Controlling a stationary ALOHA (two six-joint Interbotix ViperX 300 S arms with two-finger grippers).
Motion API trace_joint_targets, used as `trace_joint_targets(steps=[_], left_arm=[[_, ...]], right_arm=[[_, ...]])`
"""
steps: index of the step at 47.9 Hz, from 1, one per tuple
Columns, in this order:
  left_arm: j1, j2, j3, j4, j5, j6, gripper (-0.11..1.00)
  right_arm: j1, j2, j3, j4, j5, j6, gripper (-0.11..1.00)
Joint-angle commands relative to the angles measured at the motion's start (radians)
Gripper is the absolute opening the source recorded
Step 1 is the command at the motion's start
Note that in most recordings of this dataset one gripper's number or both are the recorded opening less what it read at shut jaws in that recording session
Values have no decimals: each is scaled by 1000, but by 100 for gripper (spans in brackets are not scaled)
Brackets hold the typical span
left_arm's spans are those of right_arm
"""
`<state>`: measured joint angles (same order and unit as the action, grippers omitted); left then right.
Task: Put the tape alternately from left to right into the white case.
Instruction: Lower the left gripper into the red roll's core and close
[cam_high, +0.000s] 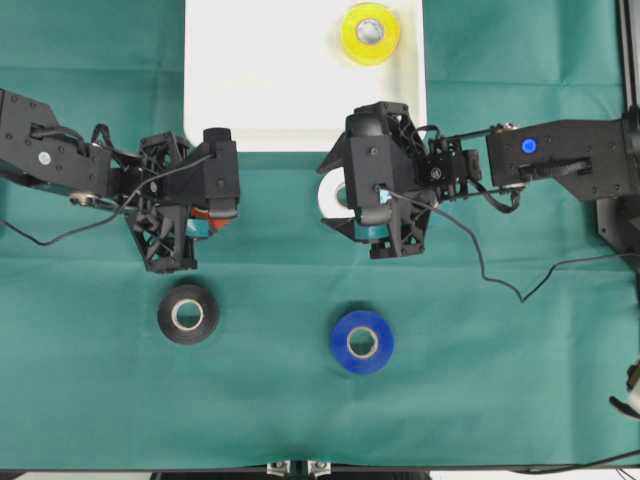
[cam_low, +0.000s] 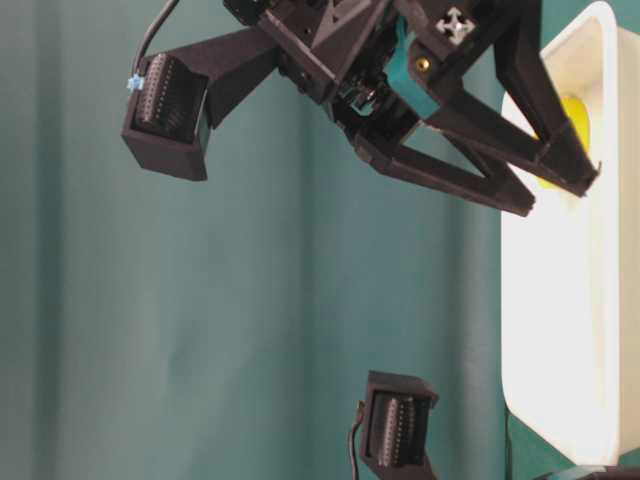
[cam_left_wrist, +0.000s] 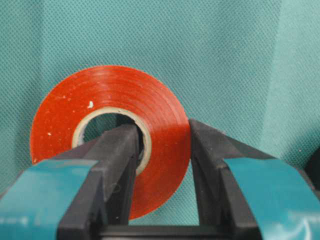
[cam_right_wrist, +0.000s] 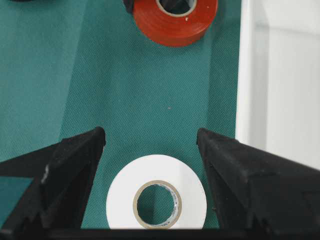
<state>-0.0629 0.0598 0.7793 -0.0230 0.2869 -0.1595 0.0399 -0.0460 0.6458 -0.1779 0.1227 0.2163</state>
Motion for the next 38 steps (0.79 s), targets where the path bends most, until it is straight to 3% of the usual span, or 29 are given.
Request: trace_joint_targets(steps=[1,38], left_arm=[[3,-28,-11,-2,6,-2,-3],[-28,-256,-23,0,84,-2,-3]], right_arm=[[0,-15,-8,-2,-9,-2,80],[0,-15,-8,-2,-9,-2,80]])
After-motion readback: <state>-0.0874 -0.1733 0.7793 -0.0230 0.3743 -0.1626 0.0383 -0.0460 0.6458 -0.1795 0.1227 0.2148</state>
